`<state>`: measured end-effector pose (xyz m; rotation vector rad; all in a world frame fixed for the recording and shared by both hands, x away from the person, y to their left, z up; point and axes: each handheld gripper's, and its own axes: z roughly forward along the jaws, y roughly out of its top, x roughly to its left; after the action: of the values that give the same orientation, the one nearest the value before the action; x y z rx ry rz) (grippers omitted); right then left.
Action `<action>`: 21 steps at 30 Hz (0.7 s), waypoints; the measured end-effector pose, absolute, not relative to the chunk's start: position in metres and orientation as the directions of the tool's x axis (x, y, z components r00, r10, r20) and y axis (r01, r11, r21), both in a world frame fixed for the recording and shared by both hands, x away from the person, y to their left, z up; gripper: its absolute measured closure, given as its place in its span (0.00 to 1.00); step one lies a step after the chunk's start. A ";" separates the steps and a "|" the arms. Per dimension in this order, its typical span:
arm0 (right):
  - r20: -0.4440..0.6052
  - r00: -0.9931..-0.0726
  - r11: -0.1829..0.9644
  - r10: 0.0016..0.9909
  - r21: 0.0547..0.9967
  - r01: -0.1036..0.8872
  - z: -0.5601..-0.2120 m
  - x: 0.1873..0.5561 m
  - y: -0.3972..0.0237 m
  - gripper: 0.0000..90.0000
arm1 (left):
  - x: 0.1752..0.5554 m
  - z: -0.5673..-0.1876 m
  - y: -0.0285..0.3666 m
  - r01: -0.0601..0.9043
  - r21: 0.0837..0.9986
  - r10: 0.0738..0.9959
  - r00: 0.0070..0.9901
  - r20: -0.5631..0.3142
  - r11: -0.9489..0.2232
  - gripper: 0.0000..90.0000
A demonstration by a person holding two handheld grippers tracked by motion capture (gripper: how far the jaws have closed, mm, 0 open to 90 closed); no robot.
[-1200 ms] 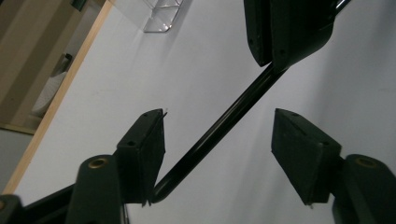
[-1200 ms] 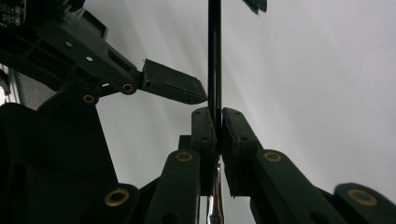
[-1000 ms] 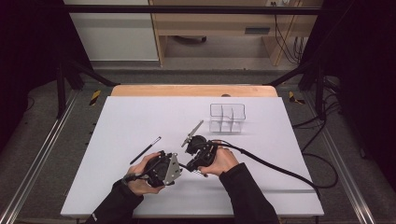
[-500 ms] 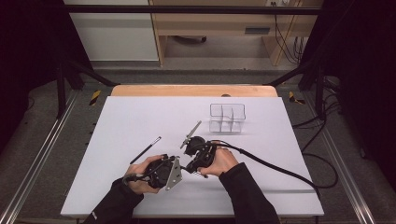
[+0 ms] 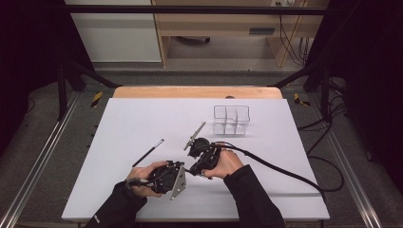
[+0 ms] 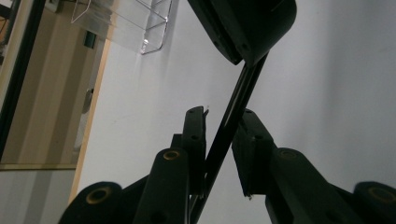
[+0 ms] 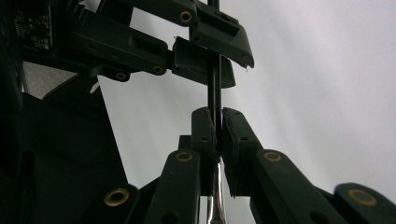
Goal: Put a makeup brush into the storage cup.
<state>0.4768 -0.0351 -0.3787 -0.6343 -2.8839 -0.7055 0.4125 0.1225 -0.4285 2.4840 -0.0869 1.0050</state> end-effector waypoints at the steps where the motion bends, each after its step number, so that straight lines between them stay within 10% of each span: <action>1: 0.197 -0.907 0.806 0.371 0.417 0.420 -0.379 0.477 -0.035 0.94 | 0.412 -0.429 0.122 -0.227 0.385 0.106 0.729 0.676 -0.895 0.84; 21: 0.170 -0.910 0.779 0.378 0.472 0.412 -0.372 0.476 -0.039 0.89 | 0.408 -0.432 0.120 -0.251 0.330 0.054 0.717 0.695 -0.910 0.92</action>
<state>0.4763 -0.0393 -0.3723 -0.6448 -2.9014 -0.7929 0.4079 0.1205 -0.4318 2.5190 -0.1515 1.0371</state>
